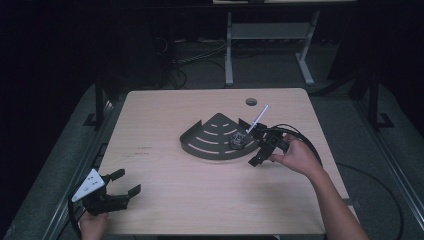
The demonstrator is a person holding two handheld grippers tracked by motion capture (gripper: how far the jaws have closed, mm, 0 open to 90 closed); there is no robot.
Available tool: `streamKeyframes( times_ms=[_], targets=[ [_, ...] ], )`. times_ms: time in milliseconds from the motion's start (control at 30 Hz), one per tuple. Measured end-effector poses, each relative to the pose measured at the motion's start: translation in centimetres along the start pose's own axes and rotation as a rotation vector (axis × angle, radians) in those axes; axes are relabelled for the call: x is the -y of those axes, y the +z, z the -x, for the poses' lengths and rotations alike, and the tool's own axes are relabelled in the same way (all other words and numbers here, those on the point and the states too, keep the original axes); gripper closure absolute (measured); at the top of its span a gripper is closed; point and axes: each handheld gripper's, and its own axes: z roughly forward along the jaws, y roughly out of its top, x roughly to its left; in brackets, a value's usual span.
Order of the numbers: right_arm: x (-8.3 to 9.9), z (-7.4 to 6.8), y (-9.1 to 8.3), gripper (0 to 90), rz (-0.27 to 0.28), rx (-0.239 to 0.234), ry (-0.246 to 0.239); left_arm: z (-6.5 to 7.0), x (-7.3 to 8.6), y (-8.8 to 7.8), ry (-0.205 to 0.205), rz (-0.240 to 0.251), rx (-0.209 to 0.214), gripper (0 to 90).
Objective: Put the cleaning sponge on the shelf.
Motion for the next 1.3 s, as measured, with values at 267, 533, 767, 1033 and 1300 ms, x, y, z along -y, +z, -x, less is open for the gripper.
streamKeyframes(
  times_ms=[267, 533, 767, 1033, 1300],
  targets=[
    [0.8, 0.1, 0.5, 14.6, -0.002, -0.004, 0.014, 0.1, 0.0, 0.1, 0.004, -0.004, -0.001, 13.3],
    [1.7, -0.2, 0.3, 14.6, -0.002, 0.008, 0.011, 0.1, 0.0, 0.1, 0.003, -0.002, 0.001, 13.3],
    [2.6, -0.2, 0.8, 14.6, -0.013, -0.002, 0.026, 0.1, 0.0, 0.1, 0.0, -0.004, 0.0, 13.3],
    [3.7, -0.1, 1.1, 14.6, -0.003, -0.005, 0.039, 0.1, 0.0, 0.1, 0.002, -0.004, -0.001, 13.3],
    [4.8, -0.1, 1.3, 14.6, -0.005, 0.0, 0.051, 0.1, 0.0, 0.1, 0.001, -0.005, -0.004, 13.3]
  ],
)
